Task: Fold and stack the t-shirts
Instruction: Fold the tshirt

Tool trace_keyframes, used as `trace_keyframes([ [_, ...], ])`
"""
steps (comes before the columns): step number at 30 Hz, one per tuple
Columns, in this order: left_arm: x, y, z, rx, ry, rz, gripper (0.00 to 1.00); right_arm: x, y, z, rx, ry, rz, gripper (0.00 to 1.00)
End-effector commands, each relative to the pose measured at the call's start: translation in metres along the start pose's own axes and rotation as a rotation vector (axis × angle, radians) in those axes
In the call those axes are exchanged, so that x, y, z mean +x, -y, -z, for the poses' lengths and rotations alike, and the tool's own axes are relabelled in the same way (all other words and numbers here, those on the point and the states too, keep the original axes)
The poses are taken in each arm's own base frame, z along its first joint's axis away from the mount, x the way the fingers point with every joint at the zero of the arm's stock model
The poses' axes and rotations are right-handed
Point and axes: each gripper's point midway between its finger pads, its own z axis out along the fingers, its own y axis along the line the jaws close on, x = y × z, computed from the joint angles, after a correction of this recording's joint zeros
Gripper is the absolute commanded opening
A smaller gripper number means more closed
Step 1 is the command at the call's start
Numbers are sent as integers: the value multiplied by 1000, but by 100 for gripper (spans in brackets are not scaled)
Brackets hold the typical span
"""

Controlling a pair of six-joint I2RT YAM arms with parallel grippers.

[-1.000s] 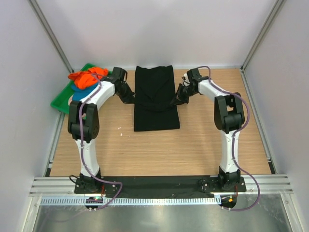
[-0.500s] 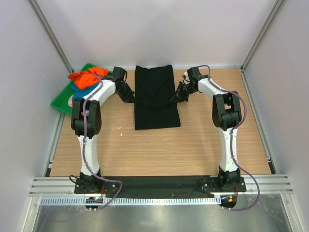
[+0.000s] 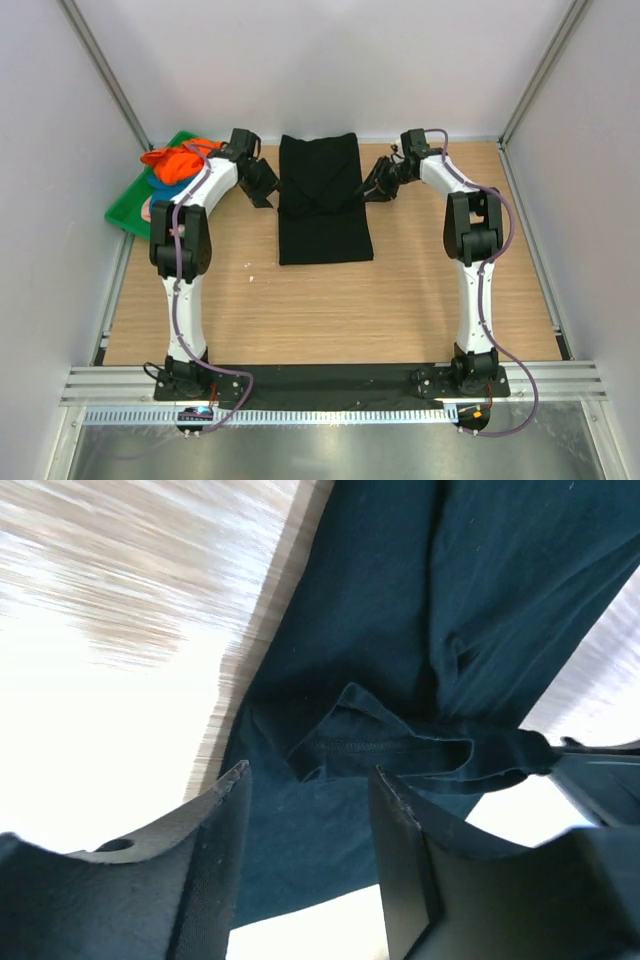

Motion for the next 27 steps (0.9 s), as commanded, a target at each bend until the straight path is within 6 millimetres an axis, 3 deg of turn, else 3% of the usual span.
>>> trace_keyframes([
  [1,-18,10,42,-6,89,-70,53,-21,-32,35,0,82,73,42],
  [3,-14,6,62,-23,108,-101,53,-15,-35,45,49,92,124,45],
  [7,7,-3,87,-25,122,-160,49,27,-40,46,189,61,302,48],
  [9,30,-11,83,-25,77,-174,44,48,-41,36,289,61,418,48],
  [12,57,-1,81,12,58,-222,37,63,-32,18,414,77,497,49],
  [16,88,0,59,48,-16,-186,32,58,-34,-4,444,141,491,50],
  [22,93,5,48,56,-14,-192,29,44,-33,-28,467,197,490,51],
  [26,99,1,46,56,-22,-188,29,20,-33,-33,498,272,517,51],
  [27,100,0,46,57,-26,-188,29,13,-43,-33,477,296,524,51],
])
